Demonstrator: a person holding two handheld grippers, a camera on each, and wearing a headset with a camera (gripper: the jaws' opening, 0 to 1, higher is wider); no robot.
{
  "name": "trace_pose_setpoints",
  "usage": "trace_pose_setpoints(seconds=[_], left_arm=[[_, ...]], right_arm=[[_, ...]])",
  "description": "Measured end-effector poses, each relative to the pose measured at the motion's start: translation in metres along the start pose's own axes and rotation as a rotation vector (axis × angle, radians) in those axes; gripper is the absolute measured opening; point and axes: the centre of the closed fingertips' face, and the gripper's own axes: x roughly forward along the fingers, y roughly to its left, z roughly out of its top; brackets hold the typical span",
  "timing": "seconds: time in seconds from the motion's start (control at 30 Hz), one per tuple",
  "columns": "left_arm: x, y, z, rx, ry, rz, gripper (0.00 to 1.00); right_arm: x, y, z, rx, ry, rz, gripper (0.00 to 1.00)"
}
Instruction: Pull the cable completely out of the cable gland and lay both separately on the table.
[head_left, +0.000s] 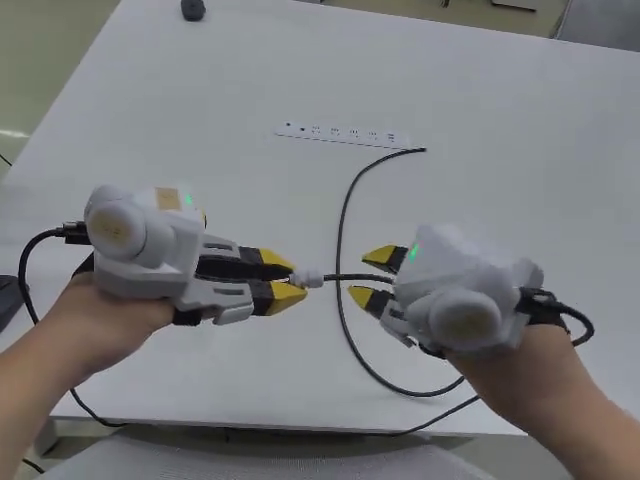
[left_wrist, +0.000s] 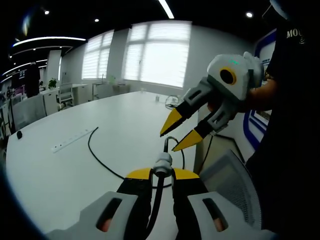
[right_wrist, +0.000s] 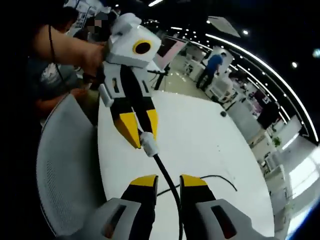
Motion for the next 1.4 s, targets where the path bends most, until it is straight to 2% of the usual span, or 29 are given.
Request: trace_pose_setpoints(seconds=[0.13,0.2,0.33,0.47,0.63,0.83,0.97,1.33,1.4], left_arm=[[0.001,-0.001,0.000,0.000,0.000,-0.002,0.15],[0.001,-0.001,-0.001,0.001,0.003,-0.003,0.15],[0.001,-0.002,0.000,0.004,0.001,-0.005,0.15],[0.002,-0.002,0.000,0.005,-0.001,-0.005,0.15],[0.002,-0.003,0.001,0.002,-0.002,-0.007,0.15],[0.002,-0.002,-0.001,0.012,0.010,-0.006,0.15],[0.002,-0.002,0.001,0.010,0.008,-0.004,0.15],[0.005,0.001,0.003,0.017,0.005,0.001,0.15],[0.005,0.001,0.003,0.015,0.005,0.001,0.15]], right_arm=[[0.005,0.009,0.010,-0.019,-0.011,0.012,0.11],[0.006,0.009,0.013,-0.059,-0.010,0.005,0.10],[0.008,0.007,0.011,-0.076,0.000,0.009,0.08],[0.008,0.005,0.007,-0.062,0.008,0.017,0.03],[0.007,0.006,0.006,-0.021,-0.002,0.017,0.01],[0.007,0.004,-0.005,0.086,0.007,0.030,0.00],[0.004,-0.001,-0.014,0.189,0.002,0.026,0.00],[0.004,-0.012,-0.043,0.374,0.019,0.012,0.00],[0.005,-0.013,-0.048,0.444,0.018,0.011,0.00]])
